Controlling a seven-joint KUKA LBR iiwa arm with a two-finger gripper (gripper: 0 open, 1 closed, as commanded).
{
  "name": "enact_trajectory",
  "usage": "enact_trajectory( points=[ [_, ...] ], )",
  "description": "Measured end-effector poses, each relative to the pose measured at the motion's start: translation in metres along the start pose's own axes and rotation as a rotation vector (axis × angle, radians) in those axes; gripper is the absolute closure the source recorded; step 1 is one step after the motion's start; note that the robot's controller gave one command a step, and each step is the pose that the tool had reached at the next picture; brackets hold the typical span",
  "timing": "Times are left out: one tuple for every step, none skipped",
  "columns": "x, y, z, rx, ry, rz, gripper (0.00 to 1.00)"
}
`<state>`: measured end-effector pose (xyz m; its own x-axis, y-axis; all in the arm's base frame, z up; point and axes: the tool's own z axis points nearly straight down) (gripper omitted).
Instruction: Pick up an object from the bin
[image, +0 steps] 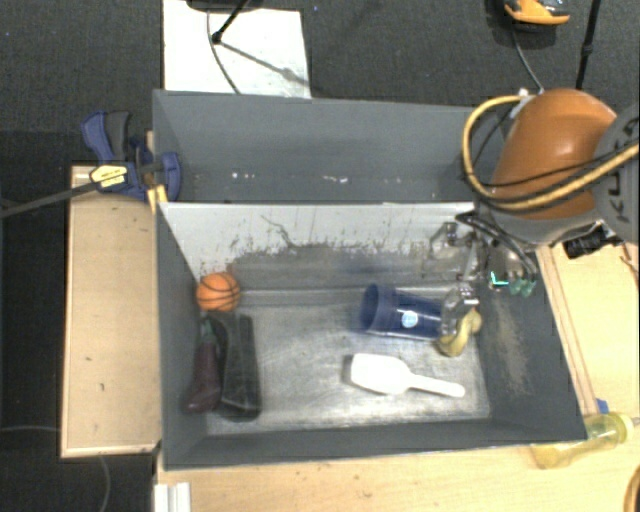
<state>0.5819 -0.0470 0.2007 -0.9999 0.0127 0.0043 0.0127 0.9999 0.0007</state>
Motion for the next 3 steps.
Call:
enact_trajectory(
  points=[
    [-0.002,0.0,-0.004,0.001,-0.008,-0.001,0.0],
    [-0.002,0.007,0.039,0.002,-0.013,-0.084,0.0],
    [-0.009,0.026,0.102,0.002,-0.01,-0.34,0.0]
  ],
)
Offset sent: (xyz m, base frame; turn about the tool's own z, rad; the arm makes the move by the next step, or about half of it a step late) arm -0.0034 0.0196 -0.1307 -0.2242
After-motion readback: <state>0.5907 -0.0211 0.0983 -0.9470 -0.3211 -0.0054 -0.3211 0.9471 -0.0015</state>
